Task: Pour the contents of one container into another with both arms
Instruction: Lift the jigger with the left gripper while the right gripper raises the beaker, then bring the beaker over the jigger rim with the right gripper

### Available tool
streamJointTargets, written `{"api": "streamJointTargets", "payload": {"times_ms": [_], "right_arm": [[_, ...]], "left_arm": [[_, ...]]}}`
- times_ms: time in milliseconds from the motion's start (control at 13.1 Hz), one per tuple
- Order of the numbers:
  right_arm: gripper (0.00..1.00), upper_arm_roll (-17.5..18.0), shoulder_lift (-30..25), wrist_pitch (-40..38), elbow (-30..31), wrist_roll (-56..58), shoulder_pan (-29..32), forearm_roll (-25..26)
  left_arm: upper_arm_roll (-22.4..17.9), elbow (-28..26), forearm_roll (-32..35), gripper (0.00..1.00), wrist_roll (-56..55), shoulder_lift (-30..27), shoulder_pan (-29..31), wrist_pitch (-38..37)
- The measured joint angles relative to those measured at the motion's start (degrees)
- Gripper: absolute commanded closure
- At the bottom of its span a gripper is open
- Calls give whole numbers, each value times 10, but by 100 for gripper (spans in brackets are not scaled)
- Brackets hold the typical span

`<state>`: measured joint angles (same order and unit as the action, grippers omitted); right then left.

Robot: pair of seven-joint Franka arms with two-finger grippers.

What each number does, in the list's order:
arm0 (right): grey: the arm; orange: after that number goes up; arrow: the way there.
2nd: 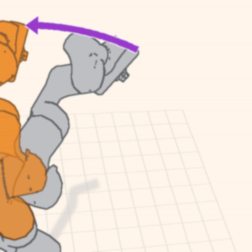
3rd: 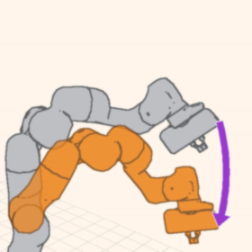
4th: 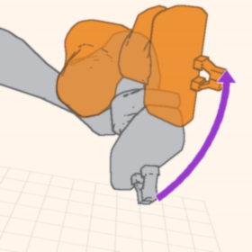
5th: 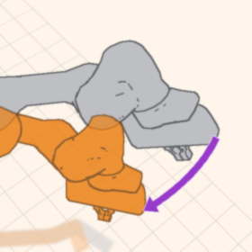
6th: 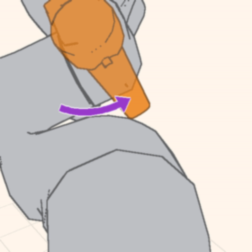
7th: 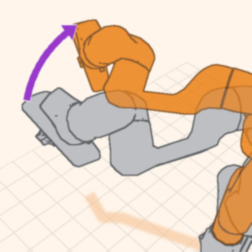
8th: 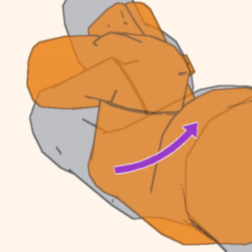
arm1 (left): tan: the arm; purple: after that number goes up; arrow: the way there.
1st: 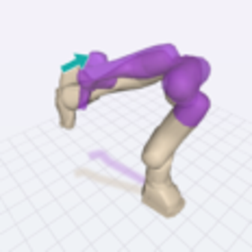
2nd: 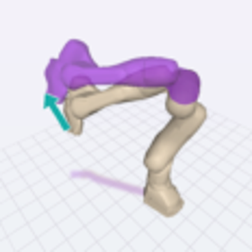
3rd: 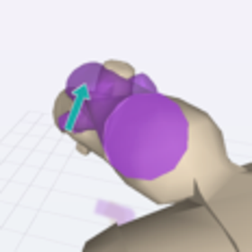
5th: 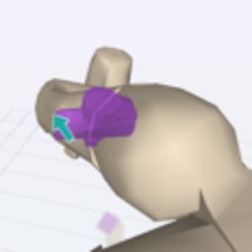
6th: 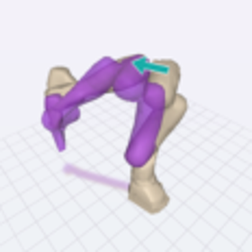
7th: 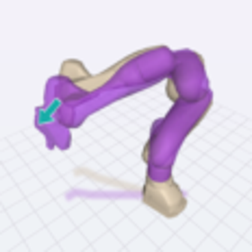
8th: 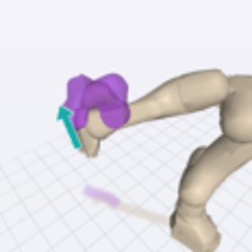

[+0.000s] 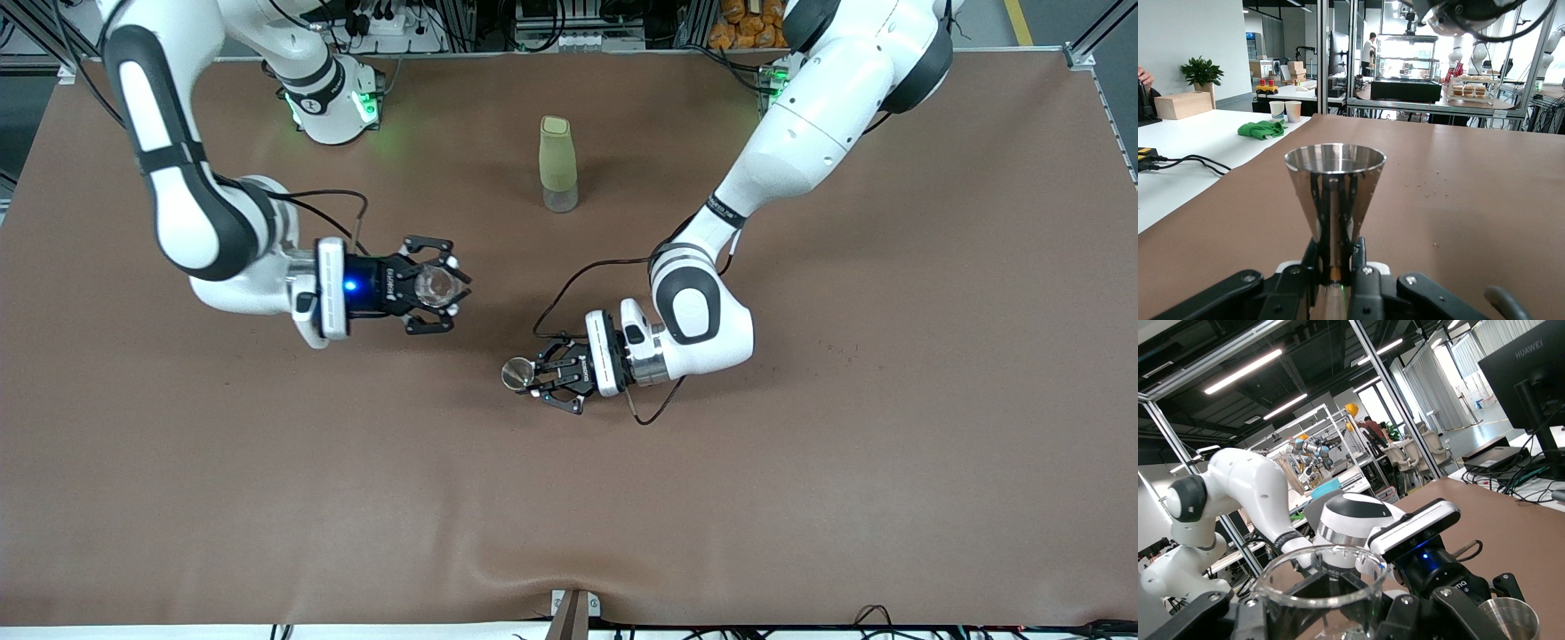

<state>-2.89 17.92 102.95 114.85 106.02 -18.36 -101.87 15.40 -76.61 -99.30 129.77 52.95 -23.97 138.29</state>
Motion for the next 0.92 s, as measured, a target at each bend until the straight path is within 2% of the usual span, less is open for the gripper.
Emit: {"api": "streamJointTargets", "payload": {"times_ms": [458,916], "right_arm": [[100,33,55,23,-55,0,-2,-41],[100,46,106,44,-116,0,-3,-56]], "left_arm": [[2,1,-13,100,0,0,-1,0],[3,1,-15,100,0,0,-3,0]]}}
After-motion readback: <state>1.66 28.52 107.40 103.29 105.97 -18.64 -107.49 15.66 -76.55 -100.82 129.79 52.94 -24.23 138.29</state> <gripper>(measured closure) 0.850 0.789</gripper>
